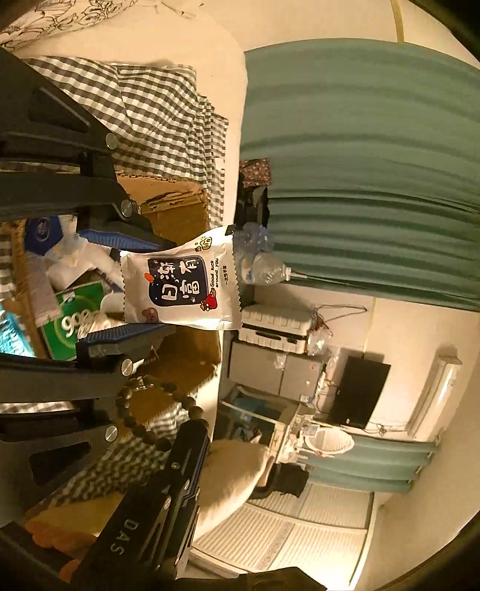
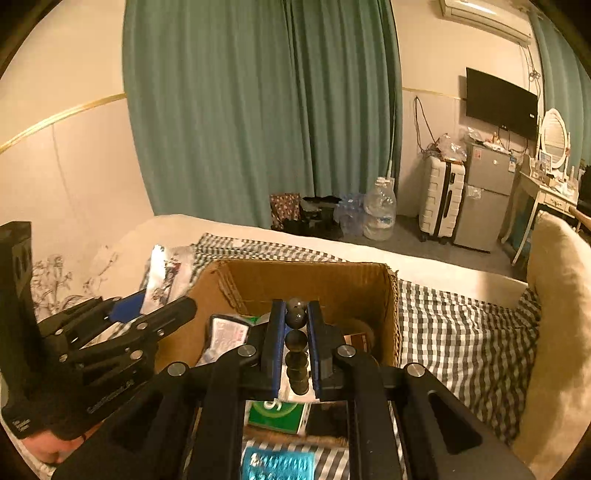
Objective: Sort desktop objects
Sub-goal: 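Carry snack packet and bracelet over the cardboard box and open both grippers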
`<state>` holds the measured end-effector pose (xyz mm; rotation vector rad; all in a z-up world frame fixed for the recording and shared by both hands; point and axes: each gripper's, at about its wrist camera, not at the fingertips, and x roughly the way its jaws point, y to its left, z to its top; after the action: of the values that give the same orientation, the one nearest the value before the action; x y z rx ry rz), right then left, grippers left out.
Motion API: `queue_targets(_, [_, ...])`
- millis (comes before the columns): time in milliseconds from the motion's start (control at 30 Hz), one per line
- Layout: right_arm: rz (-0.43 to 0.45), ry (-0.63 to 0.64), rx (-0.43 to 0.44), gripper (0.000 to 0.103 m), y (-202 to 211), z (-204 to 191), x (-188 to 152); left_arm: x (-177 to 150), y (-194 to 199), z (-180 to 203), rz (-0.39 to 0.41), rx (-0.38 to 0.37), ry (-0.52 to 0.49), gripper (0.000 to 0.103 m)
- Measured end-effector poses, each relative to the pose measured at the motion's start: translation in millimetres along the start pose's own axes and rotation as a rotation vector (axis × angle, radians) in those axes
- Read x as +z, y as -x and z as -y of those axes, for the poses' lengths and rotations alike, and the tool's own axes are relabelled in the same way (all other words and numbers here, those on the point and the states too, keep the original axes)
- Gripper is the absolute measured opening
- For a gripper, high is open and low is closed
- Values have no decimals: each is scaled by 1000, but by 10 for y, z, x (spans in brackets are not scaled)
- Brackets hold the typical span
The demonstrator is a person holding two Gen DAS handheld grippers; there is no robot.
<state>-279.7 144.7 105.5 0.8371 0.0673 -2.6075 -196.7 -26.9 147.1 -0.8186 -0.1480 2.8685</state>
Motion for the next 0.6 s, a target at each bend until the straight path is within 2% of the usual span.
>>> queue_targets(67, [-20,-26,-5,12,-151,63,-16,-27,-113,-39,-25,3,3,40])
queue_targets(100, [-29,-38,-5,17,-204,99,-32,-59,-160,-48,-39,7,2,51])
queue_targets(133, [-39,-51,-7,43,-251,131,-48,-90,-220,-69,-56,11,-2,67])
queue_targets(167, [-41,-69,-19,74,-287,169,-80,-129,-263,-77,-68,27,-9,75])
queue_targets(200, [-27,-82,-22,77,-275,203,-102,-158,-280,-78,-70,44,-16,85])
queue_targets(400, [2,-112,-33,77,-72,312,-228,-286,-180,-100,-80,72,-51,86])
queue_targets(600, [54,-54,-68,77,394,272,-403,-344,287,-78,-22,77,-62,94])
